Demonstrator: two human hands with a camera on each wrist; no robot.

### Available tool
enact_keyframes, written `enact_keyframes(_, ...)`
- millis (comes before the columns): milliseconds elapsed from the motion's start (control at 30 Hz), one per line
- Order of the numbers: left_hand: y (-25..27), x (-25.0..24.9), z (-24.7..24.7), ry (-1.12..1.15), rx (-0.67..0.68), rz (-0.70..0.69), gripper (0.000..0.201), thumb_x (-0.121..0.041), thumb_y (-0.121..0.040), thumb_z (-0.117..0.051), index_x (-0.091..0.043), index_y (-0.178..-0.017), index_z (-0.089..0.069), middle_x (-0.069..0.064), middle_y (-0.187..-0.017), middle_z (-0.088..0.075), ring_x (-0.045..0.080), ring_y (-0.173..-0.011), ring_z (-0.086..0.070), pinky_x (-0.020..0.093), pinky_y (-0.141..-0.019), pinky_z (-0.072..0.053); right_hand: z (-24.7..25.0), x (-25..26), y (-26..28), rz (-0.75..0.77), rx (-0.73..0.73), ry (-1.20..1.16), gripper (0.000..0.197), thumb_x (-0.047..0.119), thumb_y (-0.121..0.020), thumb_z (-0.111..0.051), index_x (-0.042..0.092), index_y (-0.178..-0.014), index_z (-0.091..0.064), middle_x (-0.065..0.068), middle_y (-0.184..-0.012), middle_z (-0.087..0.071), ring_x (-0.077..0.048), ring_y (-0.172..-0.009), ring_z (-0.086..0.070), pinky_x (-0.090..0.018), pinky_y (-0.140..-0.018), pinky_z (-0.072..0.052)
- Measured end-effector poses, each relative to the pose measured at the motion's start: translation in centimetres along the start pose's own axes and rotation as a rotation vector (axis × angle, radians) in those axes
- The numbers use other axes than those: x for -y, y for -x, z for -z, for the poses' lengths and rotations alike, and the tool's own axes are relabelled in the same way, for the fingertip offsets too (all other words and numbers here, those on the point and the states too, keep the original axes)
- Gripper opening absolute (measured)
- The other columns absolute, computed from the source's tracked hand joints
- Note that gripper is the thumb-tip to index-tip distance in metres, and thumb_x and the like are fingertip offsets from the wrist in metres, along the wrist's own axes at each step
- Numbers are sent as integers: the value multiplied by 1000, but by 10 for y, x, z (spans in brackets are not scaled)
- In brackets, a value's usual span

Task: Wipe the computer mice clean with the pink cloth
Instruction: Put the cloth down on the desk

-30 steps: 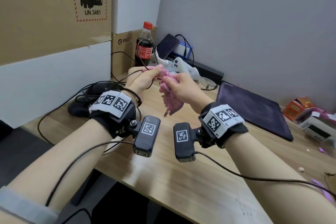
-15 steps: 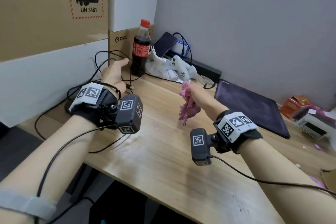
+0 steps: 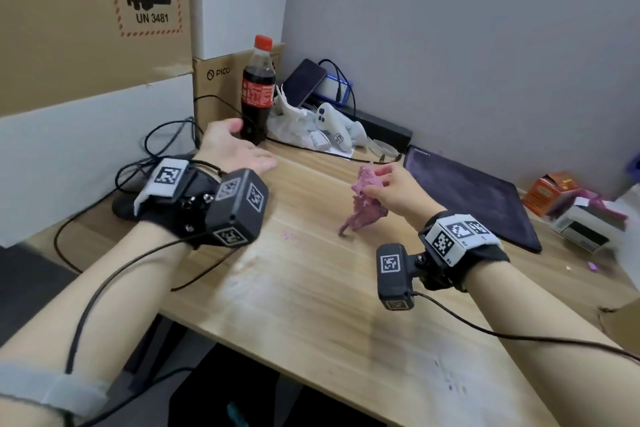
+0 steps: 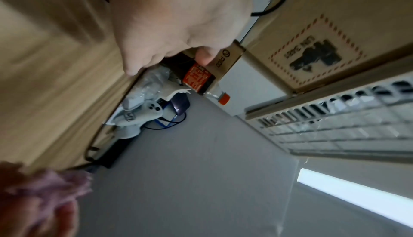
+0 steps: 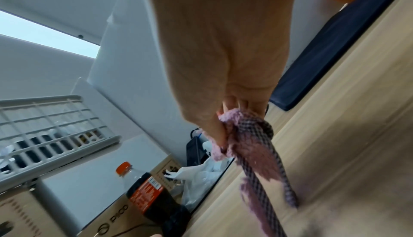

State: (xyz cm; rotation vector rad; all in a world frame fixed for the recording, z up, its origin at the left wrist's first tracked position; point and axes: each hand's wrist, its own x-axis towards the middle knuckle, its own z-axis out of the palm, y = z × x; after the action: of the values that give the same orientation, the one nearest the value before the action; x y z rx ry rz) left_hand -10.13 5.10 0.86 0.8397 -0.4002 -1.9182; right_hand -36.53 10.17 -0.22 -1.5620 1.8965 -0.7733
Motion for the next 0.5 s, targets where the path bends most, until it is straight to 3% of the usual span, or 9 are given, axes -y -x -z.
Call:
enact_keyframes(33,-4,6,1,-7,33,29,65,-29,-102,-30,8,-151,-7,28,-158,-12,40,-148,-9,48,-121,-10,2,-5,-2,-10,-74,-3,38,23,-84,-73,13,-114,-52,-3,-103,-66,-13,-84,-66,-27,-61,-55)
enact_keyframes(100,-12,16,5,-183,62,7,51,-24,-103,-30,-2,-149,-29,18,-154,-35,36,-145,-23,45,-119,-19,7,-13,-5,9,-214,23,30,21,-81,-73,14,-107,-59,-1,-100,-67,-14,-85,-65,-30,-68,-56)
enact_keyframes(200,-15,24,1,-504,61,-86,34,-21,-103,-36,-15,-133,-52,2,-129,-61,26,-116,-56,36,-101,-41,9,-16,-8,26,-279,32,25,13,-82,-69,16,-106,-66,-1,-95,-69,-11,-78,-65,-30,-79,-55)
enact_keyframes(300,-22,28,6,-831,2,-178,25,-15,-101,-45,-14,-122,-58,2,-108,-64,16,-80,-61,24,-73,-46,1,-14,-22,39,-259,105,30,11,-85,-62,15,-114,-68,-4,-106,-71,-17,-94,-63,-30,-89,-52)
enact_keyframes(367,-28,29,14,-1041,-28,-224,22,-8,-96,-53,-11,-117,-61,2,-93,-63,13,-67,-56,21,-63,-44,-11,-9,-34,50,-187,154,35,12,-89,-58,13,-123,-65,-7,-115,-69,-20,-98,-63,-24,-79,-53)
enact_keyframes(400,-32,29,21,-1144,-34,-249,19,-7,-95,-57,-11,-113,-62,2,-89,-62,12,-64,-54,20,-61,-44,-19,-6,-40,51,-141,183,37,13,-91,-57,13,-127,-63,-9,-119,-68,-21,-99,-63,-23,-74,-54)
enact_keyframes(433,-34,29,27,-1246,-37,-270,17,-6,-93,-61,-11,-108,-64,2,-87,-62,11,-63,-53,20,-60,-44,-28,-3,-45,61,-95,216,38,13,-91,-57,11,-129,-60,-10,-122,-66,-22,-102,-63,-25,-76,-55)
enact_keyframes(500,-36,29,38,-1387,-15,-299,16,-7,-87,-69,-14,-101,-64,3,-88,-63,13,-69,-56,22,-65,-46,-46,3,-51,73,-3,258,38,12,-91,-58,9,-129,-54,-11,-124,-61,-26,-110,-60,-37,-93,-52)
